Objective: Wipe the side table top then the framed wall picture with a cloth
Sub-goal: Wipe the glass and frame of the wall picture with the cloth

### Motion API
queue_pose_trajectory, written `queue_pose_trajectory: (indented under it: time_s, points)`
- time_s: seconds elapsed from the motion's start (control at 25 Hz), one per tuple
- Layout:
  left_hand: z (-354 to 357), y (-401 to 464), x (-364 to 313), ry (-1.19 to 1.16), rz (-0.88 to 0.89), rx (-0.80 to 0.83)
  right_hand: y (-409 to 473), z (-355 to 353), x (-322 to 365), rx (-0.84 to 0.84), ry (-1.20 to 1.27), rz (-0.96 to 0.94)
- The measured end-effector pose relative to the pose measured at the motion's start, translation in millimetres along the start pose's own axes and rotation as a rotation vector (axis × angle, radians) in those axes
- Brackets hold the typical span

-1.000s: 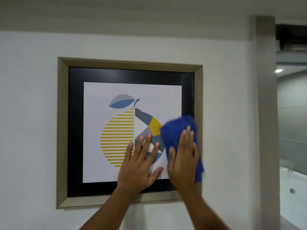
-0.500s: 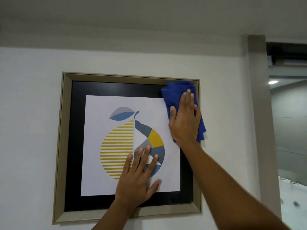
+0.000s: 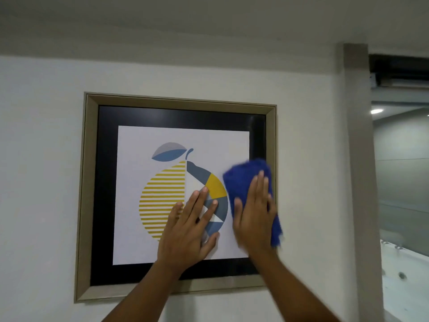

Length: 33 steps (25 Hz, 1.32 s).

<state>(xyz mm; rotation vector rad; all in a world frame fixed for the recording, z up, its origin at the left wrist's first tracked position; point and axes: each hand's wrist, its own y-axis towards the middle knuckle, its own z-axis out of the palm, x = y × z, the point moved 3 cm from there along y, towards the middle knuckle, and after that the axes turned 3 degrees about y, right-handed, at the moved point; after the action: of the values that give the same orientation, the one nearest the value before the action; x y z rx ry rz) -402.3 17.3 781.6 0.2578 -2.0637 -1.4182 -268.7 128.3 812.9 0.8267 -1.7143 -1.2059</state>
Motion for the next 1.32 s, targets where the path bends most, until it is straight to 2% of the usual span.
queue_pose_trajectory:
  time_s: [0.12, 0.24, 0.32, 0.4, 0.52, 0.6, 0.72, 0.88, 0.96, 1.04, 1.12, 1.24, 1.32]
  points:
    - [-2, 0, 0, 0.044, 0.006, 0.006, 112, -21, 24, -0.053, 0.034, -0.002]
    - [-2, 1, 2, 0.051, -0.014, -0.007, 133, -19, 25, -0.104, -0.024, -0.084]
    - [-1, 1, -1, 0.038, -0.009, -0.018, 99, -12, 12, -0.103, -0.014, -0.126]
    - [-3, 3, -1, 0.044, -0.014, -0.023, 35, -2, -4, -0.109, -0.002, -0.084]
    - [-2, 2, 0, 0.042, -0.017, -0.012, -89, 10, -18, 0.016, -0.009, -0.02]
    - [0, 2, -1, 0.034, -0.014, 0.006, -122, 11, -23, 0.085, 0.015, 0.001]
    - [0, 1, 0, 0.043, -0.009, -0.013, -58, -1, -12, 0.094, 0.021, -0.049]
    - [-2, 2, 0, 0.053, -0.001, -0.034, 103, -26, 11, 0.021, -0.053, -0.136]
    - [0, -1, 1, 0.041, 0.006, -0.047, 132, -26, 13, -0.011, -0.068, -0.154]
    - [1, 0, 2, 0.044, 0.015, -0.039, 99, -14, 8, -0.056, -0.03, -0.128]
    - [0, -1, 2, 0.041, 0.026, -0.043, 20, -2, 0, -0.063, 0.061, -0.046]
    - [1, 0, 1, 0.04, 0.013, -0.046, -85, 20, -5, -0.077, 0.133, 0.154]
    - [2, 0, 0, 0.036, 0.014, -0.048, -109, 34, 5, -0.084, 0.165, 0.289]
